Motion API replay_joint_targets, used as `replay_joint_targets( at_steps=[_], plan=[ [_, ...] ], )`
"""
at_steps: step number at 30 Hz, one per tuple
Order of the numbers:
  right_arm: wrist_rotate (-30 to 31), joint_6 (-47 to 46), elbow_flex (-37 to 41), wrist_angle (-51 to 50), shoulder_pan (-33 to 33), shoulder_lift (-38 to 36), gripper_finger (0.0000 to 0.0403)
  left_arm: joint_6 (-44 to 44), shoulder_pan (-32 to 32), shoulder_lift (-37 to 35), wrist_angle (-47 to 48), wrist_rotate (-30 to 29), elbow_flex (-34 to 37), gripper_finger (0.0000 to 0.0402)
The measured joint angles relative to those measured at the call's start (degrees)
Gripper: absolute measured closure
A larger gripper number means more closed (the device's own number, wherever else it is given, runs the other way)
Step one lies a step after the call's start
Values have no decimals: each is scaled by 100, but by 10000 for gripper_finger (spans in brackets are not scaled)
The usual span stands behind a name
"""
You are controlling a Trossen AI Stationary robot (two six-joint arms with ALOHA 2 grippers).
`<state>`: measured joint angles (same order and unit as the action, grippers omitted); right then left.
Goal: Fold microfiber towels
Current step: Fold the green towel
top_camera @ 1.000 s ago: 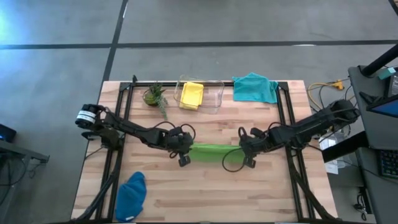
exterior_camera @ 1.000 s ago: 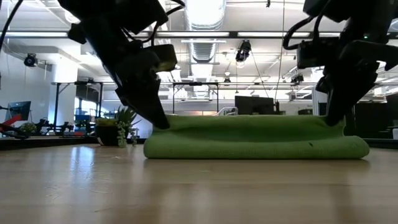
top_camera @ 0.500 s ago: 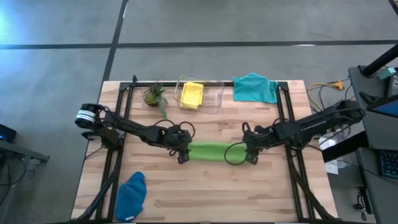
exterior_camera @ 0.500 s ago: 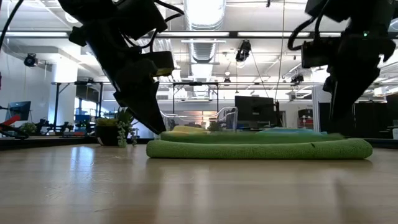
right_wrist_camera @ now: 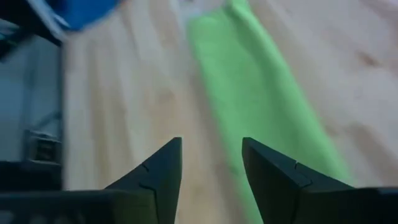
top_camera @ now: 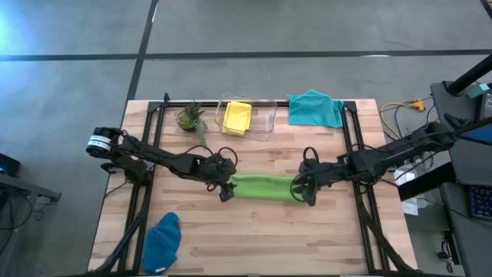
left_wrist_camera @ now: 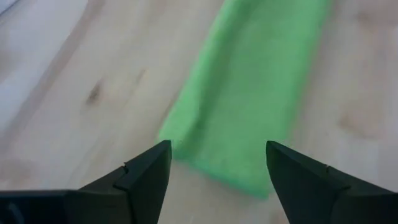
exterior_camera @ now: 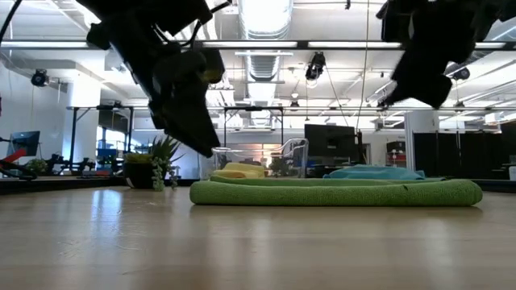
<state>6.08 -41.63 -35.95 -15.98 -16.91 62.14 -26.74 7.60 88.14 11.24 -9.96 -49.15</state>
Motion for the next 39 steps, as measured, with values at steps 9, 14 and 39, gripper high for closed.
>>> replay_joint_targets(
  at_steps=[9, 14, 39],
  plan=[
    [477, -239, 190, 1899, -374, 1136, 260, -1871, 17, 278, -974, 934, 0, 192],
    [436, -256, -34, 2129, -304, 1843, 261, -3577, 87, 272, -999, 942, 91, 273],
    [405, 243, -430, 2137, 120, 2950, 320, -4657, 117, 166, -2085, 1992, 965, 216]
  ],
)
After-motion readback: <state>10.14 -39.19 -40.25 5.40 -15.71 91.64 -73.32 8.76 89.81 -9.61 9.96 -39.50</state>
